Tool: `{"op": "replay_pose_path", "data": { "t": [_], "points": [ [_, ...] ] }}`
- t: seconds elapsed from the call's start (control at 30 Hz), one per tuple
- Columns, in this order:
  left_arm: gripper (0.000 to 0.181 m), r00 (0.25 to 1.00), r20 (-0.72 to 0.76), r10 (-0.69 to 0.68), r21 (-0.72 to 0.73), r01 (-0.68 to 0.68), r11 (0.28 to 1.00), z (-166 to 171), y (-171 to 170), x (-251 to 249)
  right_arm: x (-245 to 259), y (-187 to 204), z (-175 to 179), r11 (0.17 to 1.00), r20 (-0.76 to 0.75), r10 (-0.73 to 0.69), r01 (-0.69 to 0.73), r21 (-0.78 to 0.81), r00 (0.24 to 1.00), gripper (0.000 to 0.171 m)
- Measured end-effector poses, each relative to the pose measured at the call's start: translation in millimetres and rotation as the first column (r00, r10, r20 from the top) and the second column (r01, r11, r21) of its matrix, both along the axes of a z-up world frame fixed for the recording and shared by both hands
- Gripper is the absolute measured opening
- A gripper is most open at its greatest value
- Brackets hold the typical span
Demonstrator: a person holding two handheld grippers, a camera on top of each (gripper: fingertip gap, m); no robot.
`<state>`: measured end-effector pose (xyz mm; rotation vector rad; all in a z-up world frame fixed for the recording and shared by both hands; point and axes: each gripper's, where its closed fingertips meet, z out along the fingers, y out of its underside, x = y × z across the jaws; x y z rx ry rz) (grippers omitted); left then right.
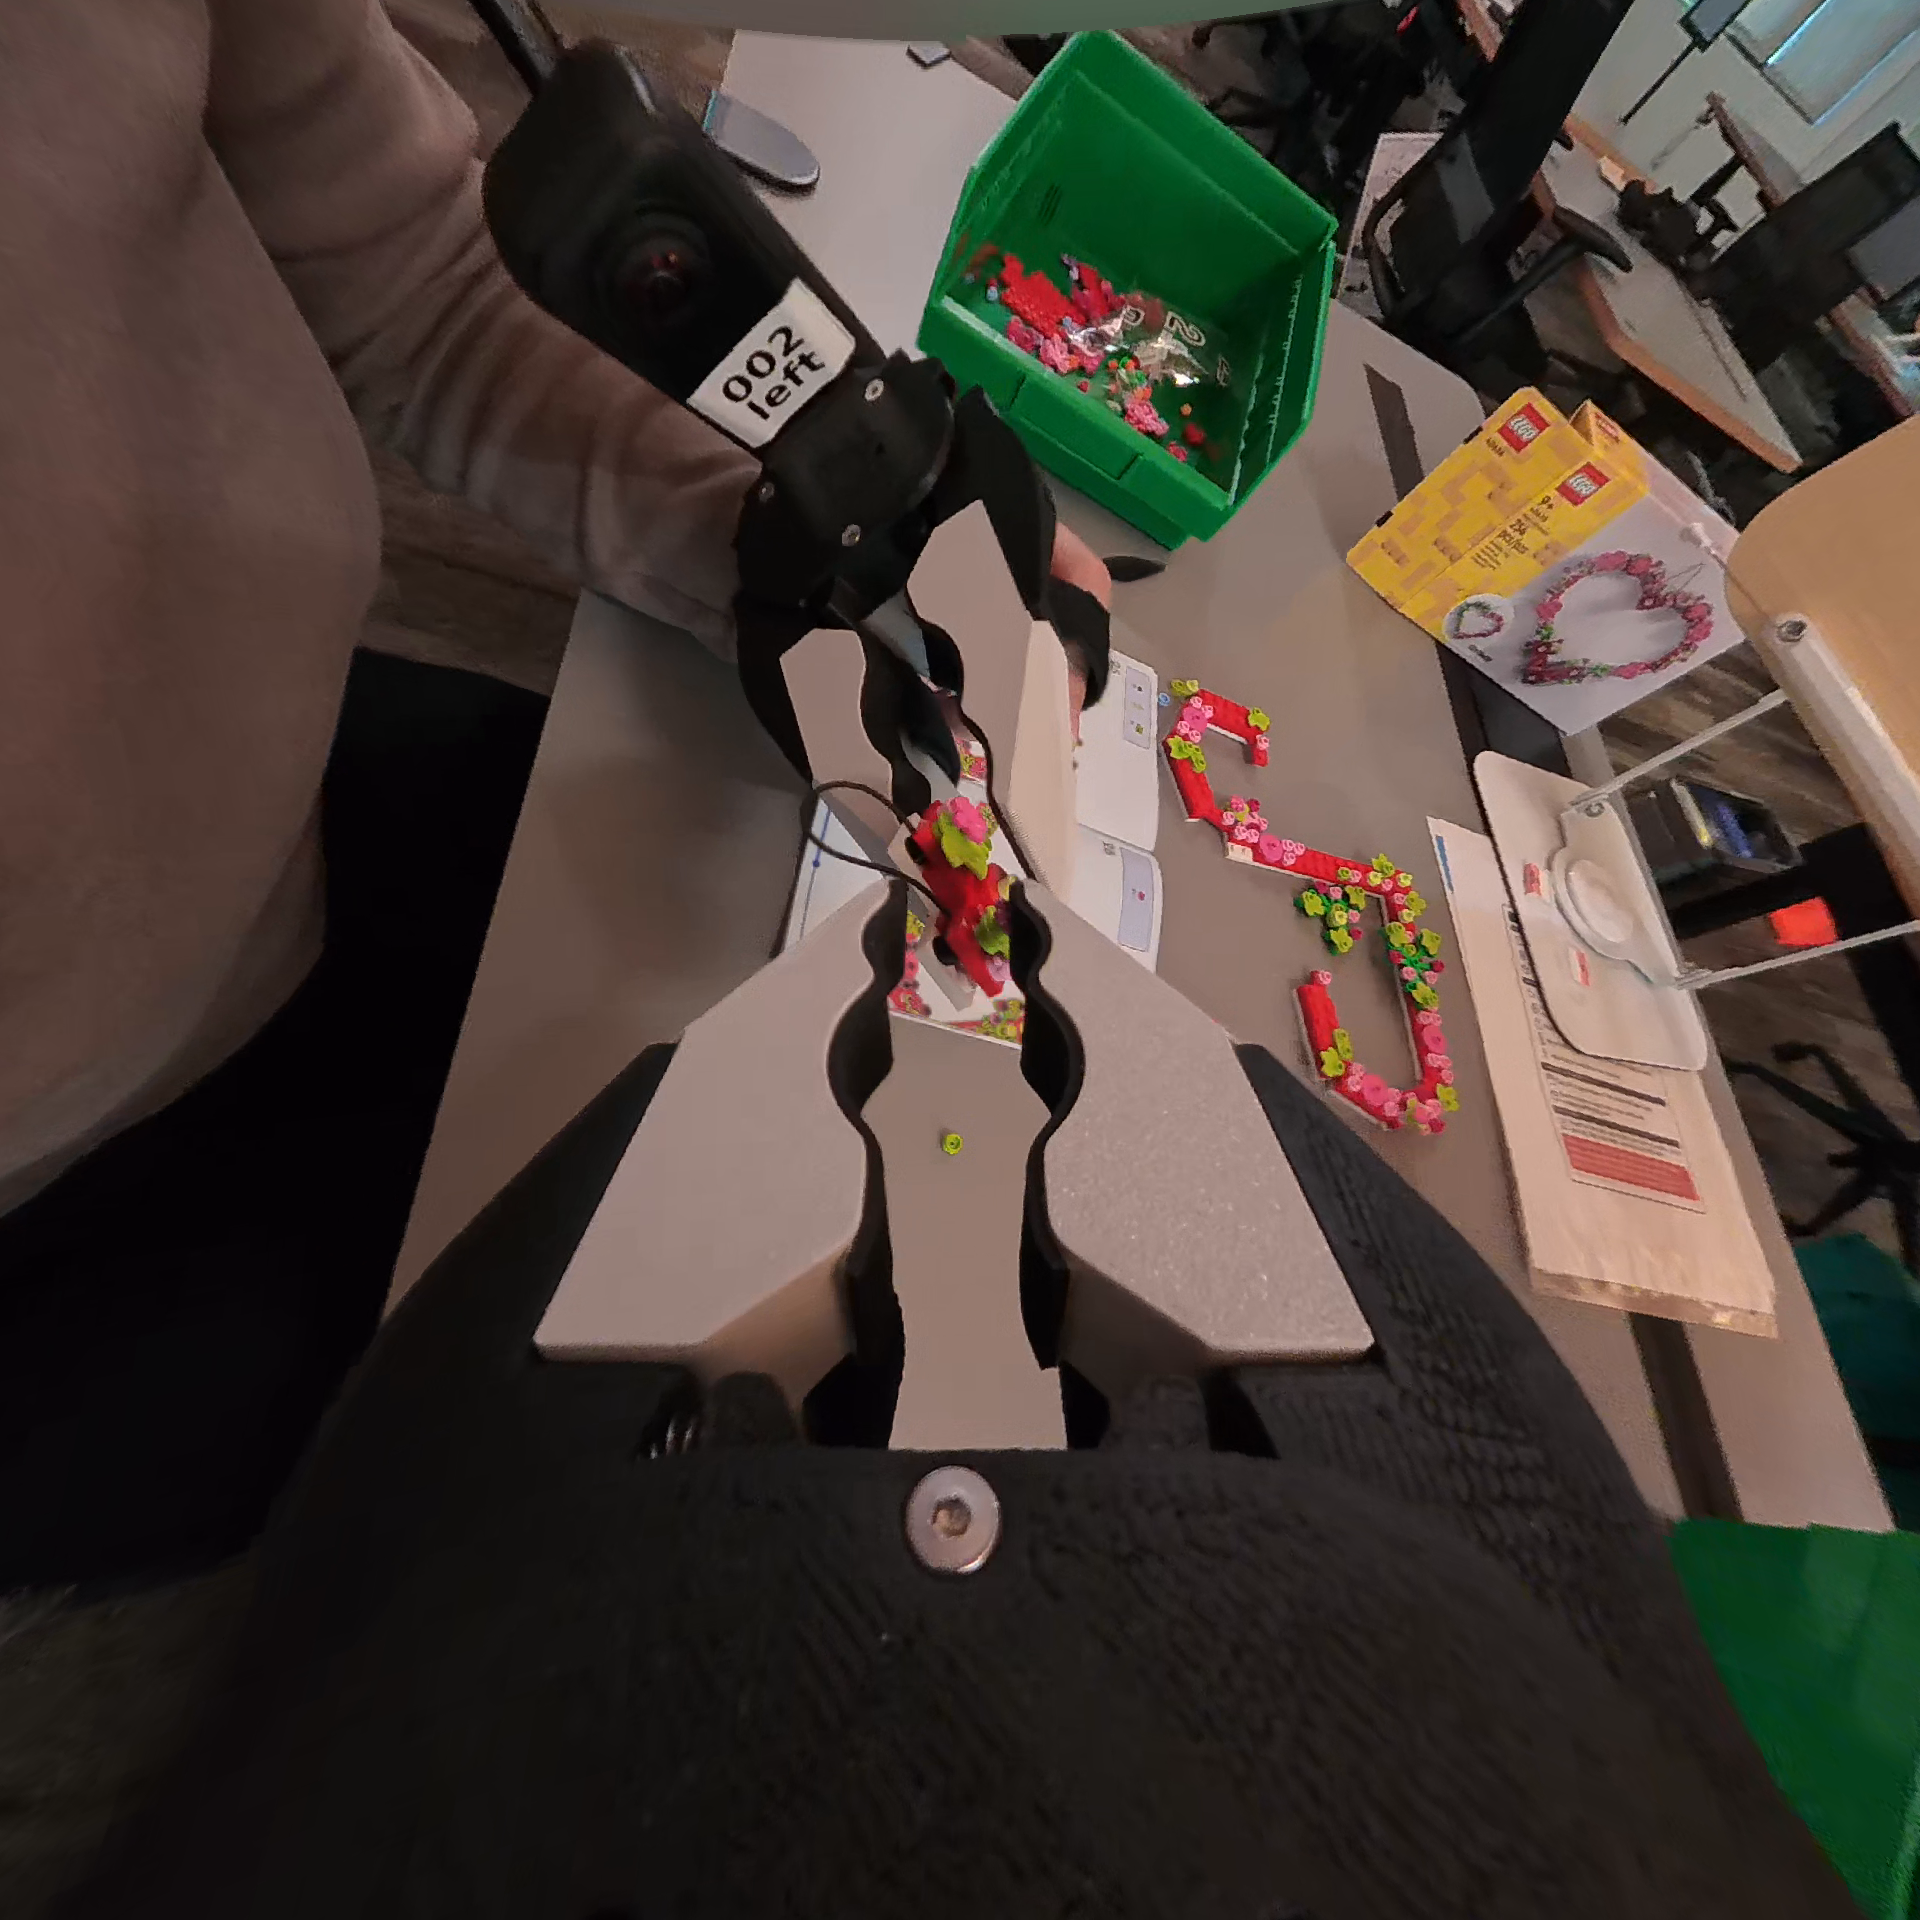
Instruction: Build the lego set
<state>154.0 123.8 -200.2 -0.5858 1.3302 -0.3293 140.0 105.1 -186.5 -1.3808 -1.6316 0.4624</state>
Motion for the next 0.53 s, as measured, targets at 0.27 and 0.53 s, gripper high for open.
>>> {"op": "replay_pose_path", "data": {
  "t": [0.27, 0.53],
  "points": [
    [0.017, 0.999, -0.012, 0.04, 0.034, -0.04, 0.999, -1, 4, 0, -1, 4, 0, 1.0, -0.028, -0.03, 0.03, -0.009, 0.999, 0.018],
    [0.017, 0.989, -0.021, 0.149, 0.163, -0.144, 0.976, 12, 19, -12, -5, 15, 27, 0.994, -0.142, -0.102, 0.107, 0.029, 0.985, 0.021]
  ]
}}
